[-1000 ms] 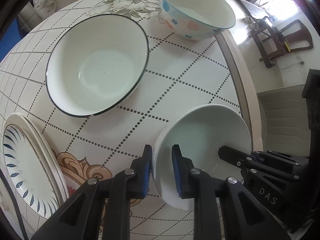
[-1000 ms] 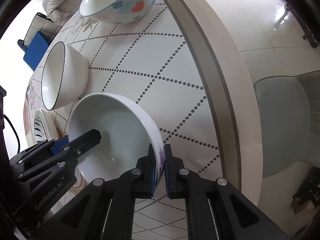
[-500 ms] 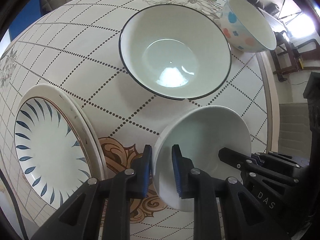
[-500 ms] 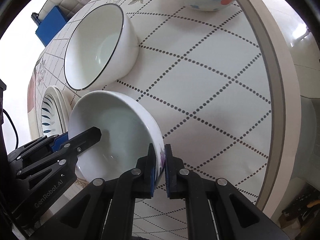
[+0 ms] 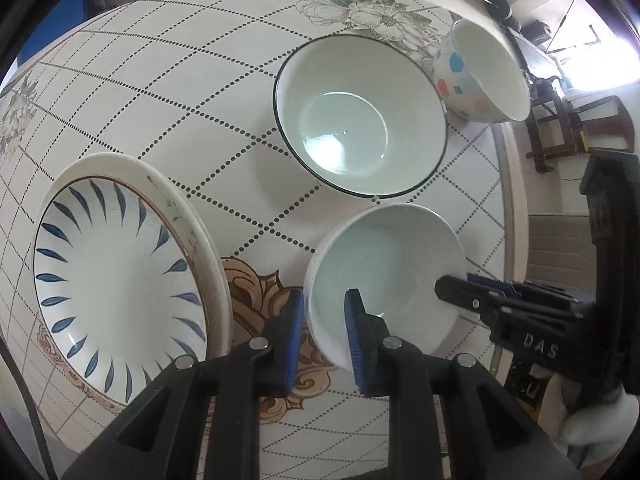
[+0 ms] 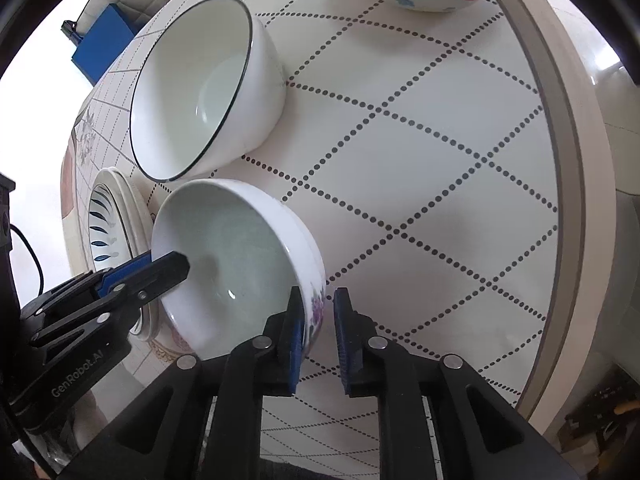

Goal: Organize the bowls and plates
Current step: 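Carry the plain white bowl beside the plate stack, set it down, open both grippers, then grip the black-rimmed white bowl rim with the left gripper while the right gripper grips it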

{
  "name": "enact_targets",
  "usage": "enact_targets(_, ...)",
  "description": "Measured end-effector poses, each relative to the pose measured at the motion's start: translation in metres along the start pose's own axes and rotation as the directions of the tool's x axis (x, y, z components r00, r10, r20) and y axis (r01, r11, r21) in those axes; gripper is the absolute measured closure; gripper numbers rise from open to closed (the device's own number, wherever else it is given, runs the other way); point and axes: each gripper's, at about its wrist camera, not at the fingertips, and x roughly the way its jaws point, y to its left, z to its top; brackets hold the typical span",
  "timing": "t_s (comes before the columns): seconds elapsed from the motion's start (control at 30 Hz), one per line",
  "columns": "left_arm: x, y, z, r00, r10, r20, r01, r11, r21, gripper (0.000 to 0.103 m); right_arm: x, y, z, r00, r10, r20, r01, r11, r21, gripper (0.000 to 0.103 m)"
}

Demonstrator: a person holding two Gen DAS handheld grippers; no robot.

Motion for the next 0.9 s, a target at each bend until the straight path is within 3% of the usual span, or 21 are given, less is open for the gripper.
enact_targets(0.07,-0.018,0.002,-0.001,1.0,0.001,0.03,-0.002,1.0,0.015,0.081,-0.013,-0.003,0.001,1.0,-0.009,0.025,0.009,1.0,-0.003,0.073)
enact_targets(0.13,-0.033,0.001,0.007,0.998,0.009,0.059,-0.01,1.0,0.023,0.079,-0.028,-0.006,0.005,0.998,0.004,0.058,-0.004,1.0,-0.007,0.052)
enact_targets(0.2,-0.04,-0.001,0.021,0.997,0.014,0.081,-0.017,0.999,0.03,0.079,-0.042,-0.007,0.011,0.995,0.03,0.09,-0.03,1.0,-0.004,0.038)
enact_targets(0.23,-0.041,0.001,0.03,0.996,0.025,0.087,-0.027,0.999,0.023,0.079,-0.048,-0.007,0.013,0.993,0.045,0.109,-0.045,0.999,-0.006,0.036)
enact_targets(0.43,-0.018,0.014,0.086,0.999,-0.009,0.051,0.012,0.998,-0.056,0.079,-0.065,0.003,0.054,0.982,0.074,0.176,-0.078,0.997,0.016,0.036)
enact_targets(0.67,0.016,0.009,0.125,0.999,0.004,-0.033,-0.004,1.0,-0.02,0.079,-0.052,0.01,0.097,0.983,0.078,0.165,-0.087,0.995,0.047,0.037)
enact_targets(0.77,0.027,0.008,0.13,0.998,0.006,-0.055,-0.007,1.0,-0.008,0.079,-0.04,0.013,0.106,0.986,0.073,0.147,-0.082,0.995,0.051,0.047)
enact_targets(0.9,0.03,0.005,0.13,0.999,0.0,-0.041,0.0,1.0,0.007,0.087,-0.022,0.021,0.114,0.991,0.055,0.118,-0.061,0.997,0.047,0.072)
